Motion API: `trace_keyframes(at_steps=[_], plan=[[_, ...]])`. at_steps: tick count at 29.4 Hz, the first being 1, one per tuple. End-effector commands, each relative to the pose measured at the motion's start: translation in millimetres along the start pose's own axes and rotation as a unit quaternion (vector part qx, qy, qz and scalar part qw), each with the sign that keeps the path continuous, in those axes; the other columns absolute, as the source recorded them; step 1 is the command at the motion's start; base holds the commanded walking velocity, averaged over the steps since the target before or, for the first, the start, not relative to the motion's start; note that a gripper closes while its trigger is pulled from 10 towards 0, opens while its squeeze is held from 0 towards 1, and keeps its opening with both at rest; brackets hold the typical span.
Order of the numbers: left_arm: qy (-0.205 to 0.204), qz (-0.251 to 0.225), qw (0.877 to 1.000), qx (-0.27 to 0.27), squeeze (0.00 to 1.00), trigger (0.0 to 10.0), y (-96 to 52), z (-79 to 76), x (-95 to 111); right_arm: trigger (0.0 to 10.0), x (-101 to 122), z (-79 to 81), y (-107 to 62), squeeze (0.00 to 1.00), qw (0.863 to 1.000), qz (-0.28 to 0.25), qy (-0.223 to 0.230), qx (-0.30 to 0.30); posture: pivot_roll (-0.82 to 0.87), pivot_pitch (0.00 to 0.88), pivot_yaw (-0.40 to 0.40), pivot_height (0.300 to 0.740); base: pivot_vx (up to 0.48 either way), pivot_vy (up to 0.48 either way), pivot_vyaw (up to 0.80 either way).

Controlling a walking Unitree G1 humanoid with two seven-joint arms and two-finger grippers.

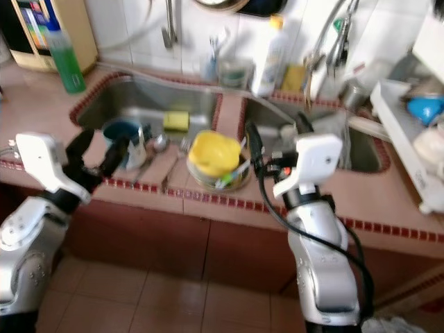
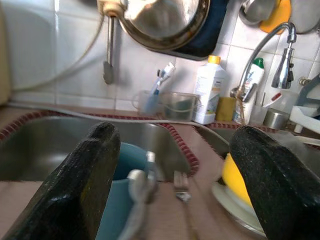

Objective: Kitchen organization

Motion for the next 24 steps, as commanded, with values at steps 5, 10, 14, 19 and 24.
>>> trace_keyframes(at_steps=[5,10,14,19,24], plan=[[0.095,0.025,0.995,-0.023,0.00,10.0,8.9,-0.9,-0.9,10.0,-3.4,2.6,-1.3,0.00,0.998,0.021,-0.021,0.048,0.09,0.000,-0.061,0.731,0.000,0.000,0.00],[0.118,0.046,0.992,-0.014,0.00,10.0,21.4,2.5,-2.3,10.0,-14.9,5.6,-6.1,0.00,0.994,0.063,-0.007,0.089,0.09,0.004,-0.057,0.731,0.000,0.000,0.00],[0.138,0.067,0.988,-0.019,0.00,10.0,27.1,1.9,-11.7,10.0,-18.9,6.6,-9.4,0.00,0.992,0.075,-0.010,0.105,0.08,0.010,-0.058,0.731,0.000,0.000,0.00],[0.190,0.068,0.979,-0.030,0.00,10.0,41.3,-4.5,-20.0,10.0,-22.8,10.0,-12.6,0.00,0.988,0.092,-0.010,0.123,0.08,0.010,-0.059,0.731,0.000,0.000,0.00],[0.181,0.060,0.981,-0.027,0.00,10.0,55.4,-9.6,-18.5,10.0,-22.4,14.3,-12.7,0.00,0.987,0.093,-0.009,0.132,0.07,0.008,-0.060,0.731,0.000,0.000,0.00]])
Point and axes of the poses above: a point about 5 cm out from each wrist's last joint towards the gripper, its own y axis pointing out of the wrist towards the gripper, its own x axis along the axis of the wrist's last joint, z = x × y, the point moved 5 cm from there along y, pointing out of the wrist towards the gripper, and after that the axes turned 1 degree about -y, right-handed, at the moved point
